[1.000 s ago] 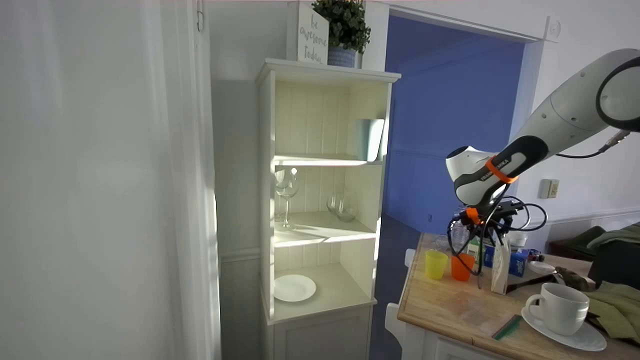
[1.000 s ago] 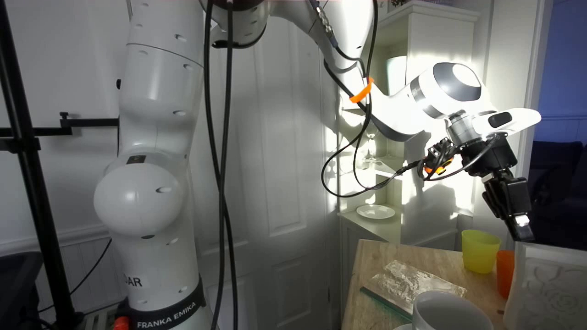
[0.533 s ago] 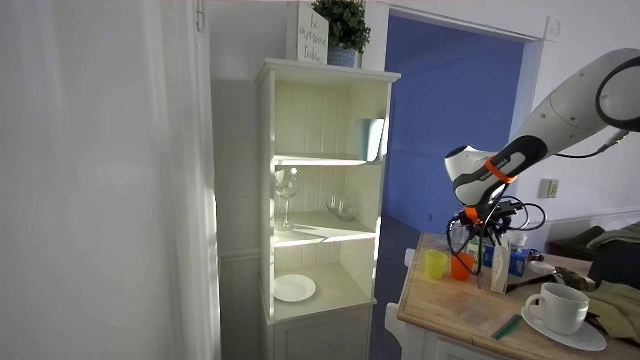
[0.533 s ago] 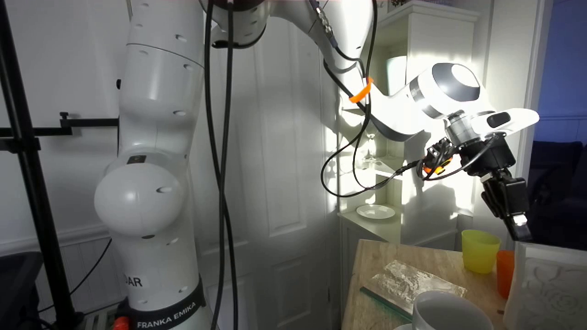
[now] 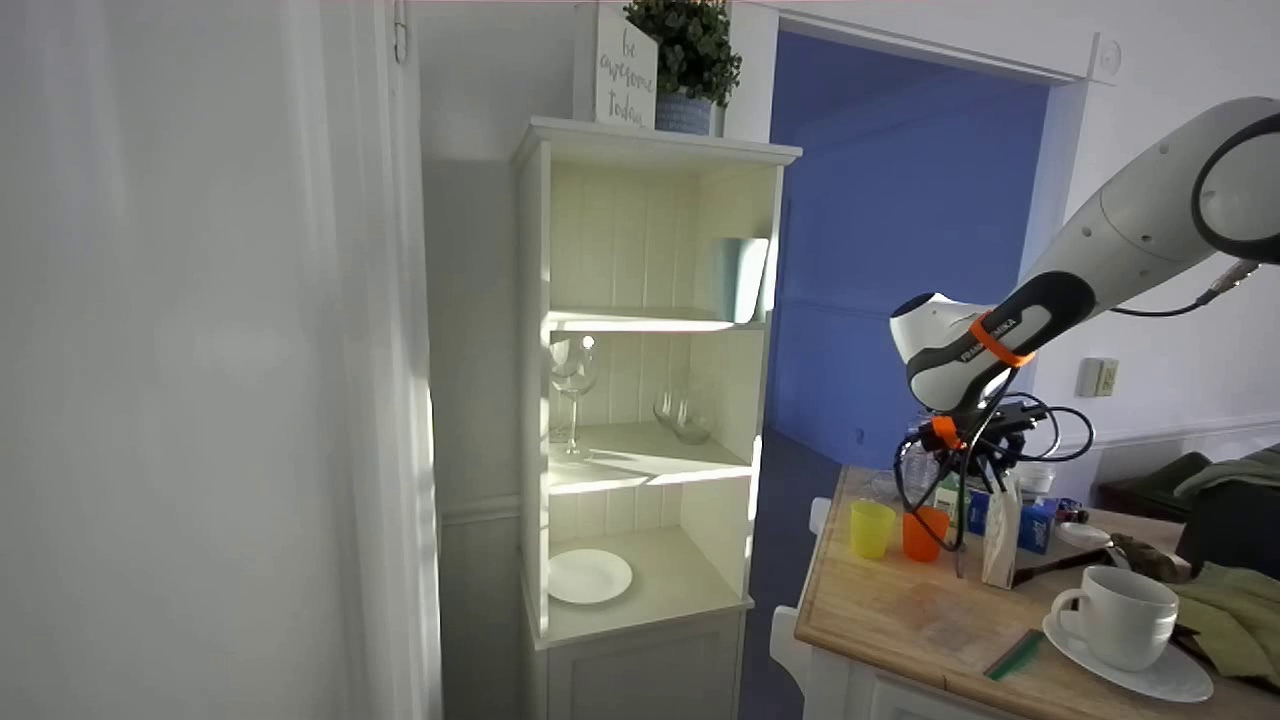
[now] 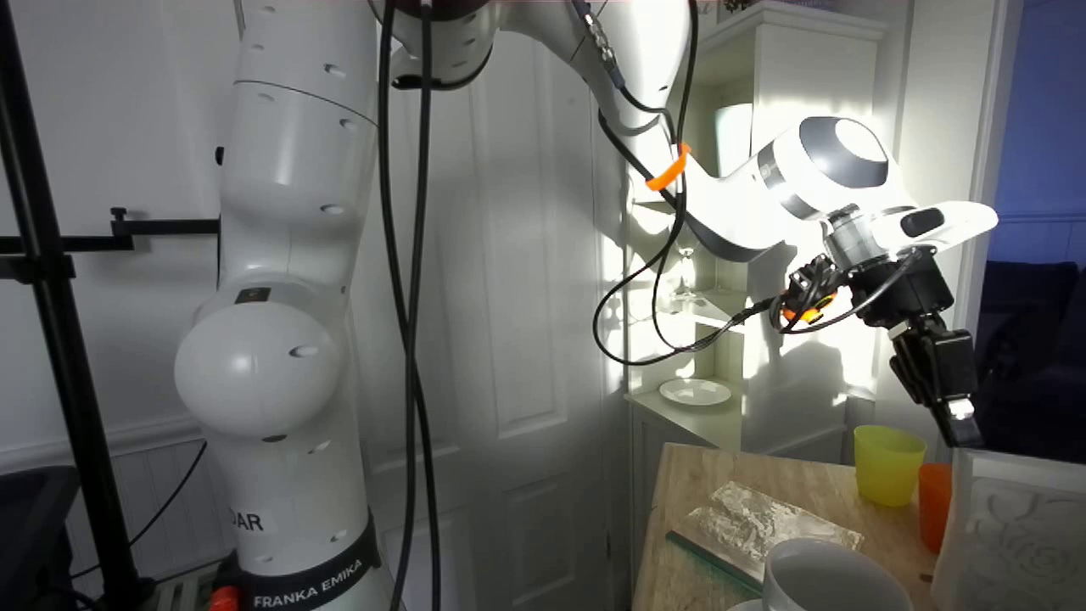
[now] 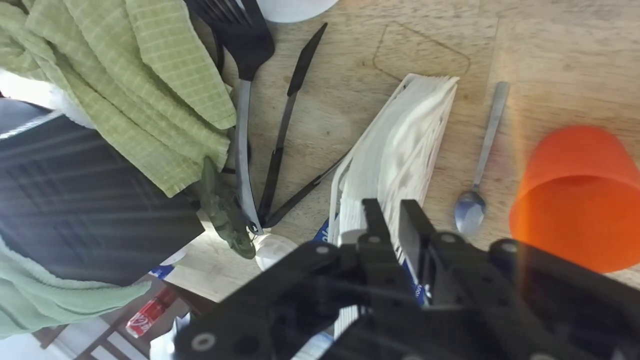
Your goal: Pick up tissue and out it on the cup
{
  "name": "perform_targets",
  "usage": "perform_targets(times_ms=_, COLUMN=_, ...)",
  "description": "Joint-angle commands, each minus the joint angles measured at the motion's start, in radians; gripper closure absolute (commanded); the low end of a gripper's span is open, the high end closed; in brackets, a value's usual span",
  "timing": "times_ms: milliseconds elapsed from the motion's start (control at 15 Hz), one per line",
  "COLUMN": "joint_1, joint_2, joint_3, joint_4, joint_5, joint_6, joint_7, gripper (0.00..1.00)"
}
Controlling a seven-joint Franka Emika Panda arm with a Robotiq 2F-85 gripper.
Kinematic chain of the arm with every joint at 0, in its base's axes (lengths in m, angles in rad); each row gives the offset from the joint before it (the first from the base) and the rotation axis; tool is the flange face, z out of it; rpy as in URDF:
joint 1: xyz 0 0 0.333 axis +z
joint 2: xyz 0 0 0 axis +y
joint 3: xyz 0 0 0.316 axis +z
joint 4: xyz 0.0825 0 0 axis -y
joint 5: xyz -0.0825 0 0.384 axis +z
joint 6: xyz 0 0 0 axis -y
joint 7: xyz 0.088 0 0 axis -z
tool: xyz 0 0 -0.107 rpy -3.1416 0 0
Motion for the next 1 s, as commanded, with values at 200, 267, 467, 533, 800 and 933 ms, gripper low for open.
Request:
perform_targets(times_ms=200, joint_1=0.0, joint_2=-0.007, joint_3=0.002, joint_4=-0.009, joint_5=-0.014, joint_6=-0.009, joint_7=0.003, gripper=0.93)
perform_targets(times_ms=267, joint_1=0.0, joint_2=-0.007, joint_3=0.002, joint_4=-0.009, joint_5=-0.014, joint_6=-0.009, joint_7=0.003, gripper=0.99)
perform_targets(times_ms=467, joint_1=0.0, joint_2=-0.008, joint_3=0.002, joint_4=-0.01, joint_5=-0.015, joint_6=-0.007, joint_7=0.003, gripper=1.0)
perform_targets(times_ms=533, joint_1=0.0, joint_2=-0.007, joint_3=0.002, joint_4=-0.01, joint_5=-0.015, joint_6=-0.008, joint_7=0.003, gripper=1.0)
perform_targets(times_ms=800, joint_1=-0.003, joint_2=-0.015, joint_3=0.001, joint_4=-0.008, joint_5=-0.008, joint_6=-0.01, joint_7=-0.004, gripper=1.0)
perform_targets(times_ms=933, joint_1=-0.007, joint_2=-0.029, joint_3=-0.001, joint_4=-0.006, joint_5=-0.001, joint_6=-0.006, joint_7=-0.007, gripper=1.0)
